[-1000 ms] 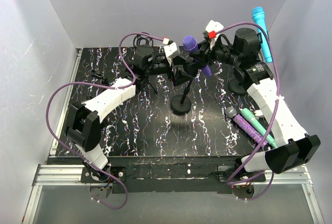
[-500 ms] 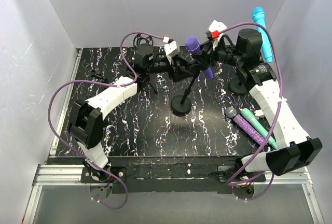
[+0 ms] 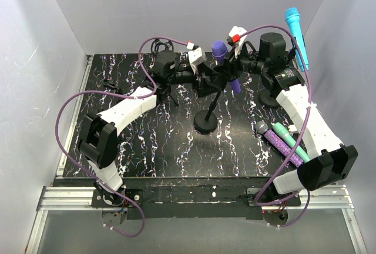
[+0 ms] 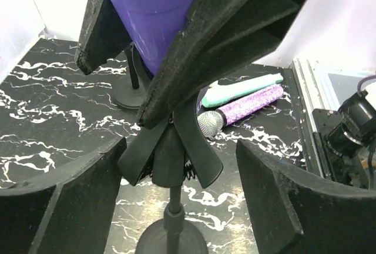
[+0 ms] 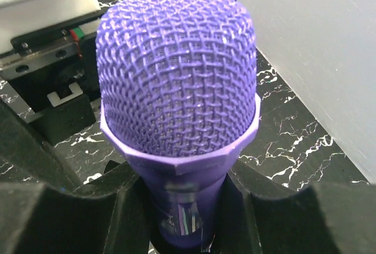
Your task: Remove the microphone from the stand
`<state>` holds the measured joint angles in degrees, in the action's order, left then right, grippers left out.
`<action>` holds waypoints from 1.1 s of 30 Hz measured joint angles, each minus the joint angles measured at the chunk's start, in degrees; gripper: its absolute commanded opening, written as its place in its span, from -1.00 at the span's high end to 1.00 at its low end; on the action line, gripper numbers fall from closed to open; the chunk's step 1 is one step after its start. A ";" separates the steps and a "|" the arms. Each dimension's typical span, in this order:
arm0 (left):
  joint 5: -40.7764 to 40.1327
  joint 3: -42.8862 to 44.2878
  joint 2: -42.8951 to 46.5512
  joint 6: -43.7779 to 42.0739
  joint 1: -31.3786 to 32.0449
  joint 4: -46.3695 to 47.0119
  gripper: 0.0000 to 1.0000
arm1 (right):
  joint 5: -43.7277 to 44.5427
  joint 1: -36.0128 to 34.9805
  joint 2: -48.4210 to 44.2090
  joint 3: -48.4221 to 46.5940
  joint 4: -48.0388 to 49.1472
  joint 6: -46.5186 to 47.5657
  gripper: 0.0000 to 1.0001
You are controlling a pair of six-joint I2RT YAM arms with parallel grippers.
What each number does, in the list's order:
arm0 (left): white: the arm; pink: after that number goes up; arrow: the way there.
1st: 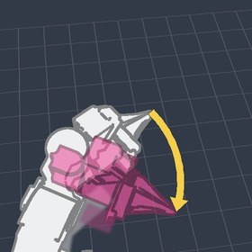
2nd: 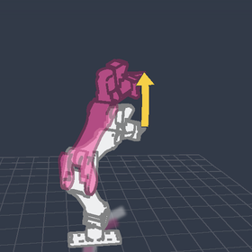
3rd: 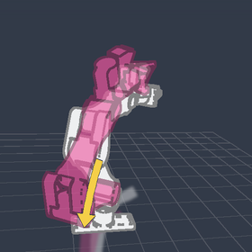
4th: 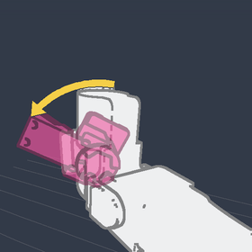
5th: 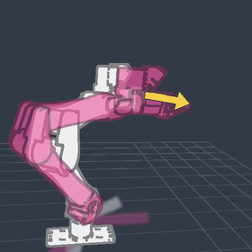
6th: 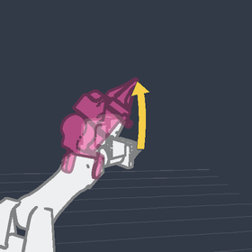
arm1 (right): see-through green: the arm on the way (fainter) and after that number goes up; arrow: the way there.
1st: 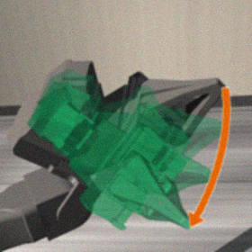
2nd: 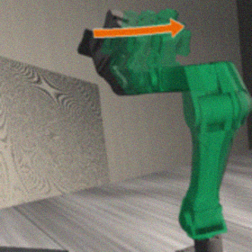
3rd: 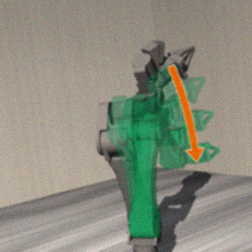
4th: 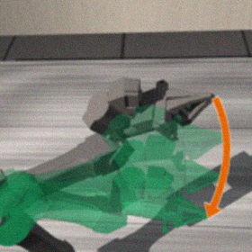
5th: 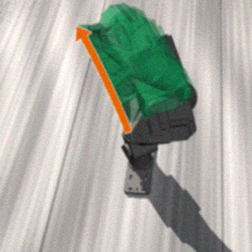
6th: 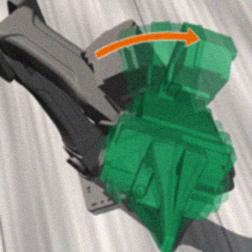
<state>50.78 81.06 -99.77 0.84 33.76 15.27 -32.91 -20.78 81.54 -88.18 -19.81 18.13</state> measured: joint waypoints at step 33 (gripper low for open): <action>-1.88 0.76 -4.35 5.81 0.87 1.51 -0.27 | 1.22 0.00 -0.04 0.00 0.22 -2.56 0.97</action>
<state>48.90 81.82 -104.12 6.66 34.63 16.78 -31.68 -20.78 81.49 -88.18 -19.59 15.57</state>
